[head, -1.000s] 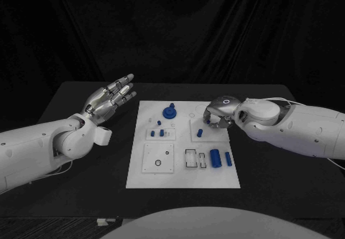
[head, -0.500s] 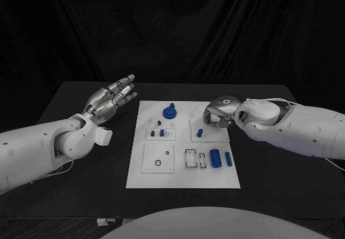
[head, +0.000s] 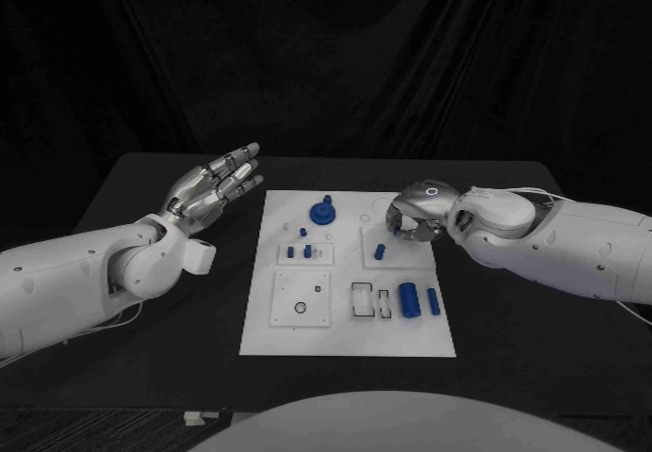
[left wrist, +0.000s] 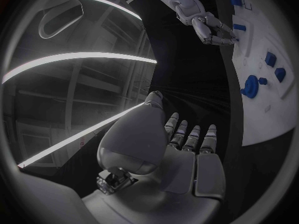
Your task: Assemble the parts on the task board
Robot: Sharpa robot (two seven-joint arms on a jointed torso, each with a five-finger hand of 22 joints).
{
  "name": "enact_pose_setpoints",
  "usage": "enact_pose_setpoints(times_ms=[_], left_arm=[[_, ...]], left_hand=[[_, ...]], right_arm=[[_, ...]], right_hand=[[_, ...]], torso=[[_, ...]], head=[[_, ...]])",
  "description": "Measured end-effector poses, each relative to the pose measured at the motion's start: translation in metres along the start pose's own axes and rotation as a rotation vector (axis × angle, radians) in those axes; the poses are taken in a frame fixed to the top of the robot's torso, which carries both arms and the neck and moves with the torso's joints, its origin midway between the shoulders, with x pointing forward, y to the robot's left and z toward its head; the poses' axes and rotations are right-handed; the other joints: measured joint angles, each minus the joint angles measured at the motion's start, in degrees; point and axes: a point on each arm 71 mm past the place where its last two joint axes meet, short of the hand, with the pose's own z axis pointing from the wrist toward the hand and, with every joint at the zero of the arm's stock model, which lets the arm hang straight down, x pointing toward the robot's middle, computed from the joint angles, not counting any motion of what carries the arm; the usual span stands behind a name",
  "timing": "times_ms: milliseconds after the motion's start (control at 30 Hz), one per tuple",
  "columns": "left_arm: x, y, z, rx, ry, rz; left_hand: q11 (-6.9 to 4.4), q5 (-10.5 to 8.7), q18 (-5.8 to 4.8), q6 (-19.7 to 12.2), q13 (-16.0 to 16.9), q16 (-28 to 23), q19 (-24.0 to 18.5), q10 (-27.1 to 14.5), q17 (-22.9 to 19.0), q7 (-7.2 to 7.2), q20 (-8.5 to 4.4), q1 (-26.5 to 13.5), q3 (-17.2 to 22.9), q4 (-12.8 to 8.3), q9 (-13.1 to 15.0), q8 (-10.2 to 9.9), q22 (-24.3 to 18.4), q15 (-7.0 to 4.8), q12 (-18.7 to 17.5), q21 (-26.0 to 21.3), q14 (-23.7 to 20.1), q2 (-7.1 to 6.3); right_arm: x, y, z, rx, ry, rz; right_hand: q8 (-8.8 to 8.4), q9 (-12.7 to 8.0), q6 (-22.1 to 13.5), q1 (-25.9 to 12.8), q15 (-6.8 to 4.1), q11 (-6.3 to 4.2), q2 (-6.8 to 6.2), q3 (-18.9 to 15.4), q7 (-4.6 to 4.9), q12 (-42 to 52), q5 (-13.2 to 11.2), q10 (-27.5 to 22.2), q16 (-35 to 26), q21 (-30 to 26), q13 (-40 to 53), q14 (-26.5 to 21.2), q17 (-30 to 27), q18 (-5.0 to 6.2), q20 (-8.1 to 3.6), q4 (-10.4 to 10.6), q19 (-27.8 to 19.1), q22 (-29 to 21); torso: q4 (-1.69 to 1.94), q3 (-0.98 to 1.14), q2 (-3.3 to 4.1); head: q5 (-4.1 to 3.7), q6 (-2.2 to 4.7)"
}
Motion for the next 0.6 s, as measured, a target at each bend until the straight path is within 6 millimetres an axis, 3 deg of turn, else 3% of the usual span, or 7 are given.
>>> enact_pose_setpoints(times_ms=[233,433,600], left_arm=[[0.0,0.001,-0.001,-0.002,0.0,-0.001],[-0.001,0.001,-0.001,-0.003,-0.002,-0.001],[-0.001,0.002,0.0,-0.003,0.0,-0.002]], left_hand=[[0.38,0.28,0.0,-0.02,0.0,0.0,0.0,-0.02,0.0,-0.02,0.4,0.19,0.15,-0.15,0.0,0.0,0.18,-0.01,0.21,0.0,0.0,0.19],[0.38,0.28,0.0,0.17,-0.01,0.0,0.0,-0.02,0.04,0.17,0.4,0.41,0.15,-0.15,0.0,0.0,0.17,-0.01,0.21,0.0,-0.01,-0.04],[0.38,0.28,0.0,0.17,-0.01,0.0,-0.01,-0.02,0.04,0.17,0.4,0.41,0.15,-0.15,0.0,0.0,0.17,-0.01,0.21,0.0,-0.01,-0.03]], right_arm=[[-0.01,0.0,-0.009,-0.006,-0.043,0.011],[-0.043,0.006,-0.017,-0.03,-0.11,0.0],[-0.068,0.024,-0.021,-0.072,-0.154,0.0]], right_hand=[[0.01,0.28,0.01,0.14,0.0,0.08,0.01,0.0,0.0,0.0,0.77,0.32,-0.22,0.0,-0.03,0.0,-0.4,0.0,0.0,-0.01,0.0,0.0],[0.0,0.47,-0.32,0.14,0.0,0.07,0.01,0.15,0.33,-0.67,0.98,0.33,-0.61,0.0,-0.39,0.0,-0.83,0.0,0.0,-0.17,0.0,-0.01],[-0.05,0.48,-0.52,0.14,0.38,0.07,0.01,0.38,0.53,-0.96,0.98,0.33,-0.78,0.0,-0.56,-0.05,-0.92,-0.01,0.21,-0.4,-0.21,-0.01]], torso=[[0.0,-0.01,0.01],[0.0,-0.02,0.0],[0.0,-0.02,0.0]], head=[[0.41,0.0],[0.47,0.0],[0.63,0.0]])
